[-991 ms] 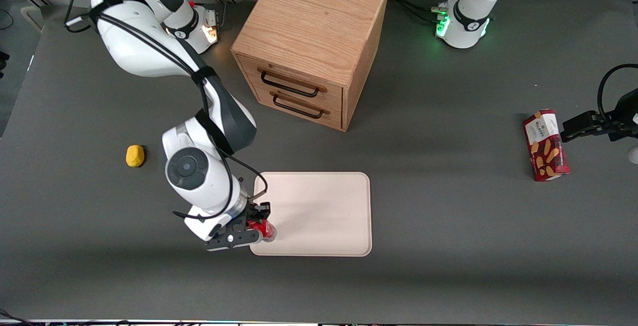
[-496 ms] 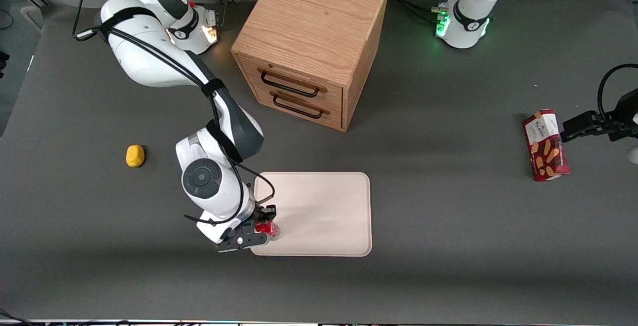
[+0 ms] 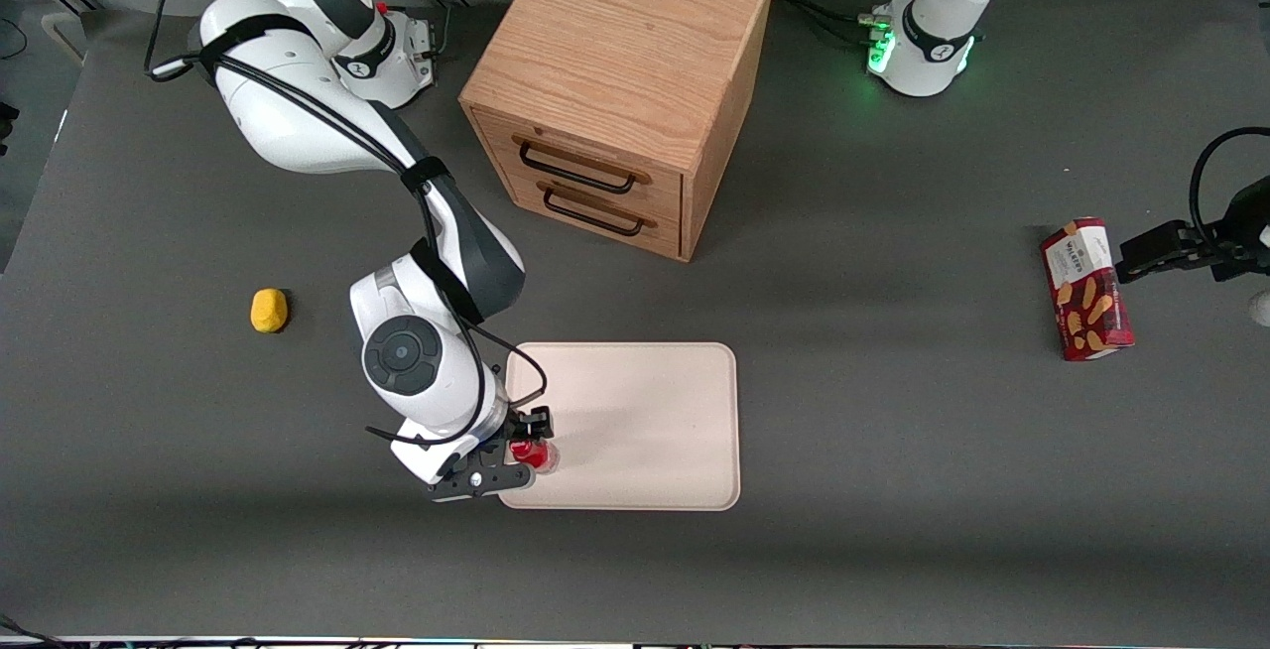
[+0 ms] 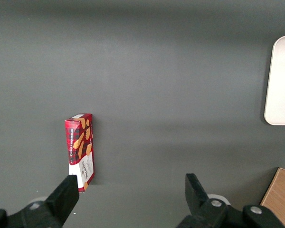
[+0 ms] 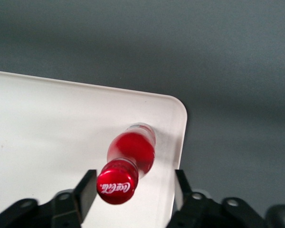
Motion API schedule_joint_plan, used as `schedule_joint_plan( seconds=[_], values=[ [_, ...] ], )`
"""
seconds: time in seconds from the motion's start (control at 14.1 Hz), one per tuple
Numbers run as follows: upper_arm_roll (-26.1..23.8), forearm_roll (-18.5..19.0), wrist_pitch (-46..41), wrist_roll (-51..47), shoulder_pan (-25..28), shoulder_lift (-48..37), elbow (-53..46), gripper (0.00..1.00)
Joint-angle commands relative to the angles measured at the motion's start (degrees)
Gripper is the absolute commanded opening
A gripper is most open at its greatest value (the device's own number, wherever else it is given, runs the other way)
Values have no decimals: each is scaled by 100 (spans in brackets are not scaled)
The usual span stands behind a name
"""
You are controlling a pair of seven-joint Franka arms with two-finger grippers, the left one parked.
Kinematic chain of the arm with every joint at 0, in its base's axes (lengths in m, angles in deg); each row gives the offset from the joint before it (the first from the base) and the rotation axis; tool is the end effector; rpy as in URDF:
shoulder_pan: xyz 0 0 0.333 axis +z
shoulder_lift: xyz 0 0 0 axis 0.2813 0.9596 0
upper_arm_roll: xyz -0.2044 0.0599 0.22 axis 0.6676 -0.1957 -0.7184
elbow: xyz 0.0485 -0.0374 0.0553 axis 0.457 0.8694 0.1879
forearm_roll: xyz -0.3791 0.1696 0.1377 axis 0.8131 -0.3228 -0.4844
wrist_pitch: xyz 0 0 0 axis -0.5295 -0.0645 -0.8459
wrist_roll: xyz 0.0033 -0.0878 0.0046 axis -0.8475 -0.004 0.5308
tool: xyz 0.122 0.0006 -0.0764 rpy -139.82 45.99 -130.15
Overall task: Place coke bottle on tray
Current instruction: 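Lower the bottle onto the tray and open the right gripper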
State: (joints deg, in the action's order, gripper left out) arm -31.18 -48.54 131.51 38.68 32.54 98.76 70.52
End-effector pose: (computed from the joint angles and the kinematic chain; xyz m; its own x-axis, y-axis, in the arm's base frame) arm 0.7579 0.3470 0.2677 0.9882 0.1114 0.1049 0.1145 -0.9931 -0.0240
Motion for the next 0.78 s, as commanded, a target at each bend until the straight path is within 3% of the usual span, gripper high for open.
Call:
schedule_joint_plan(
  seconds=[0.0, 0.42, 0.64, 0.71],
  values=[
    [-57, 199, 44, -194, 5, 34, -69, 100],
    [-66, 146, 35, -264, -100, -62, -69, 100],
    [-49, 102, -516, -264, -153, -780, 368, 100],
    [-14, -81, -536, -247, -223, -1140, 736, 100]
  ],
)
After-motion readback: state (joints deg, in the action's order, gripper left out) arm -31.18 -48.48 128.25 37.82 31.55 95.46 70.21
